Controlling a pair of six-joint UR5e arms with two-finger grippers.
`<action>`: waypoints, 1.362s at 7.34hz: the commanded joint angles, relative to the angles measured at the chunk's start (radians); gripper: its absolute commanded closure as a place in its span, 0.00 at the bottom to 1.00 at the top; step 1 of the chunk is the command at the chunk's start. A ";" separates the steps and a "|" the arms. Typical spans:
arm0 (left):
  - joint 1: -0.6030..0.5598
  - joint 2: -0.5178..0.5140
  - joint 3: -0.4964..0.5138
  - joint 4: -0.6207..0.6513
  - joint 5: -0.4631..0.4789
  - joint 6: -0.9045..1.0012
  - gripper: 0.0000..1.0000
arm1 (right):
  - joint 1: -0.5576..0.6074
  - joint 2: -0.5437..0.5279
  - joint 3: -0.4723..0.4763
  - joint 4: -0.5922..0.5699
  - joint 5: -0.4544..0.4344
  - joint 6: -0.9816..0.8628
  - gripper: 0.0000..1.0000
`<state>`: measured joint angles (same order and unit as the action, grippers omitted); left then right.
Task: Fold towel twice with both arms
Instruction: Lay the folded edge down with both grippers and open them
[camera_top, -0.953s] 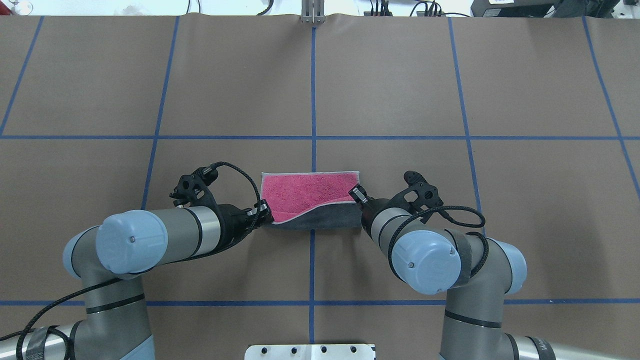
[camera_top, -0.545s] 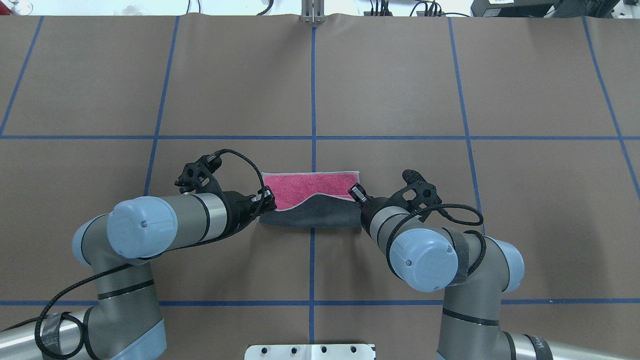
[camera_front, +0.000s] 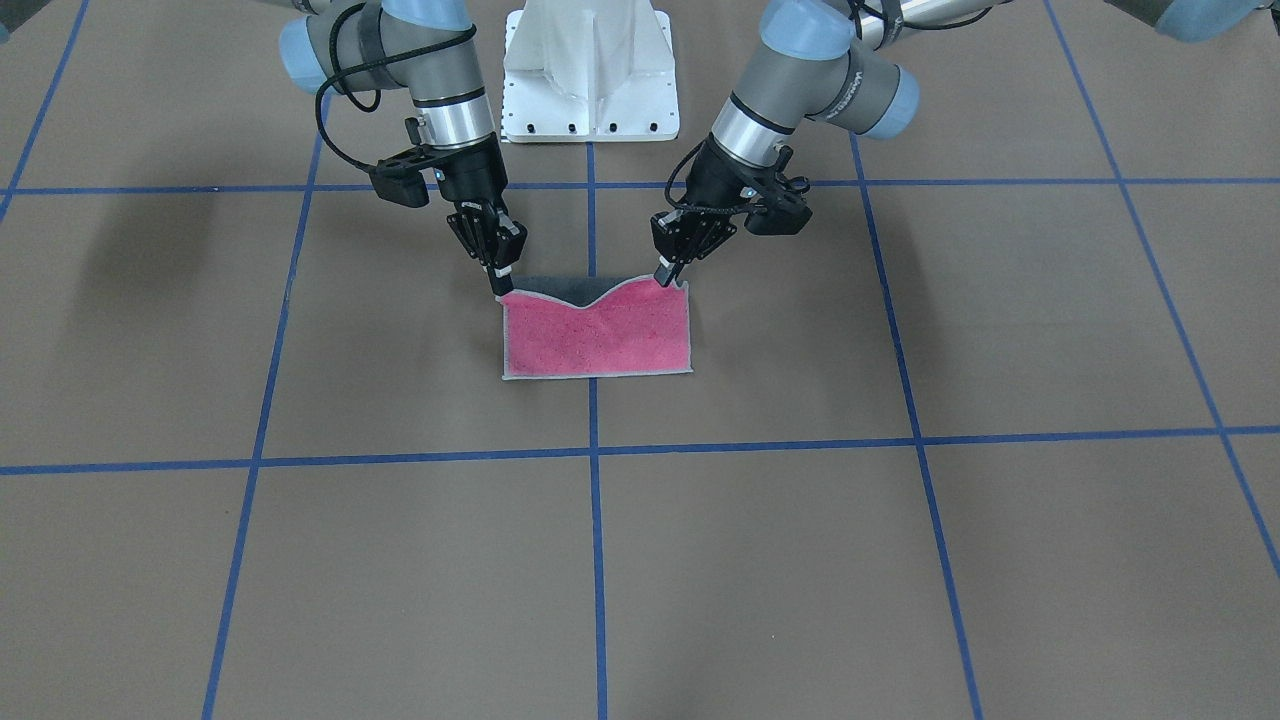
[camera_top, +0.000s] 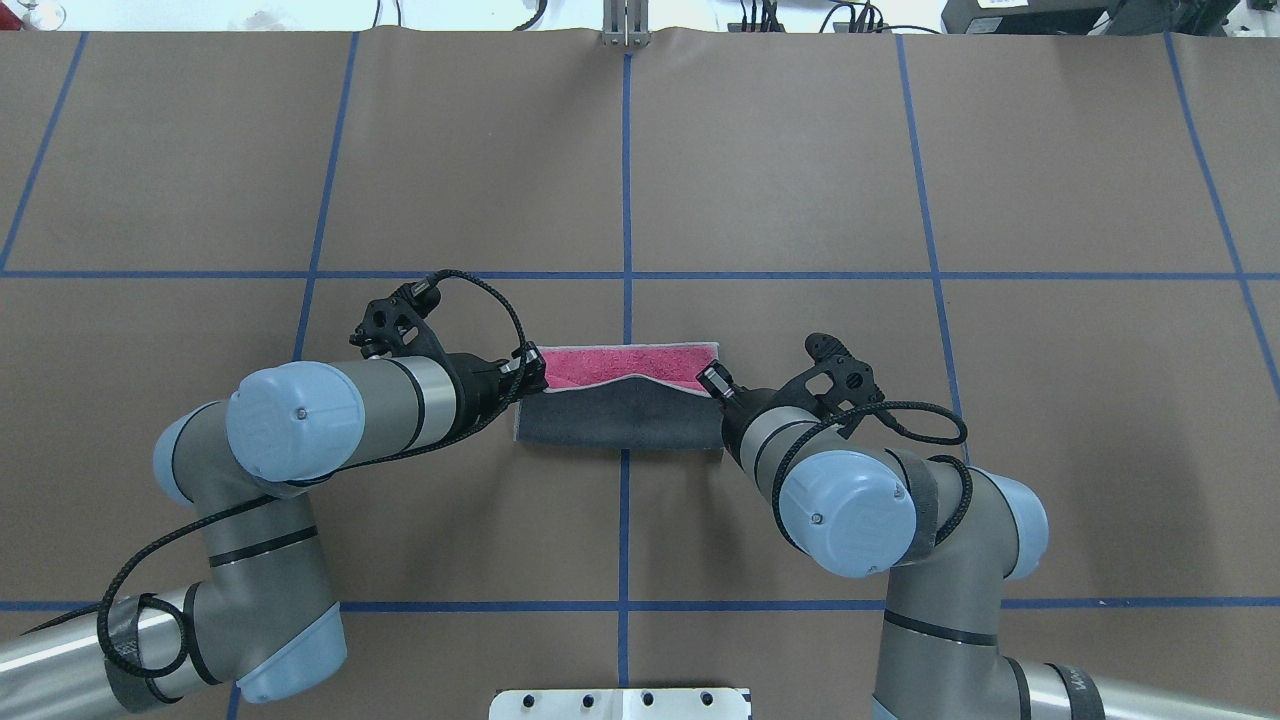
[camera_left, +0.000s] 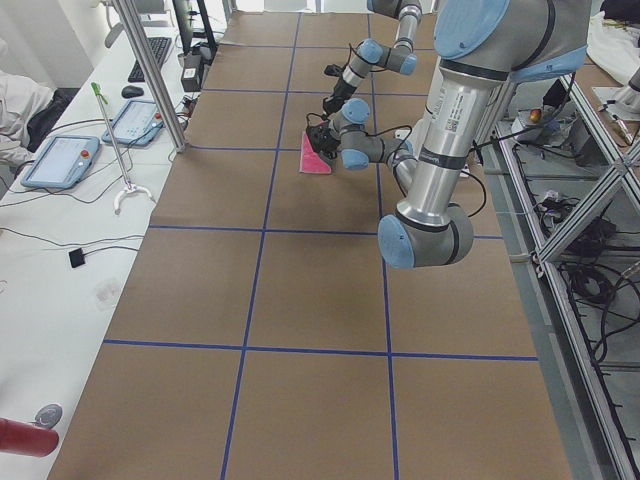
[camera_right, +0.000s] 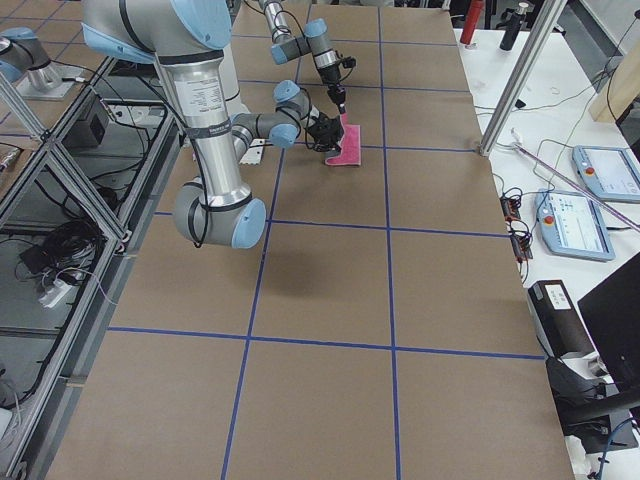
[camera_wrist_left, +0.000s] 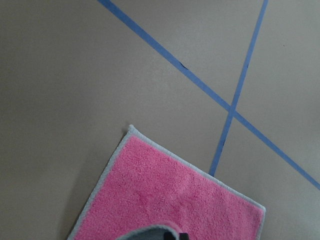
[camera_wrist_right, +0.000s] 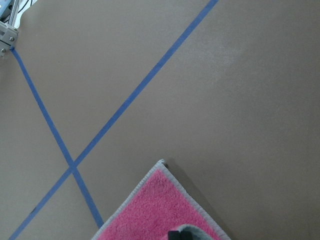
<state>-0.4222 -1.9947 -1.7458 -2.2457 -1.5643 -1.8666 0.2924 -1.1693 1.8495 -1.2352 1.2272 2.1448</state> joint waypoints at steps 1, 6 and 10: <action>-0.004 -0.030 0.046 0.000 0.001 -0.002 1.00 | 0.014 0.029 -0.025 -0.001 0.000 -0.009 1.00; -0.010 -0.046 0.094 -0.003 0.001 0.001 1.00 | 0.045 0.069 -0.095 -0.001 0.005 -0.023 1.00; -0.018 -0.058 0.118 -0.006 0.001 0.007 1.00 | 0.051 0.079 -0.101 -0.001 0.006 -0.026 1.00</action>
<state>-0.4379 -2.0484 -1.6350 -2.2507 -1.5635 -1.8617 0.3422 -1.0940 1.7517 -1.2364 1.2333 2.1196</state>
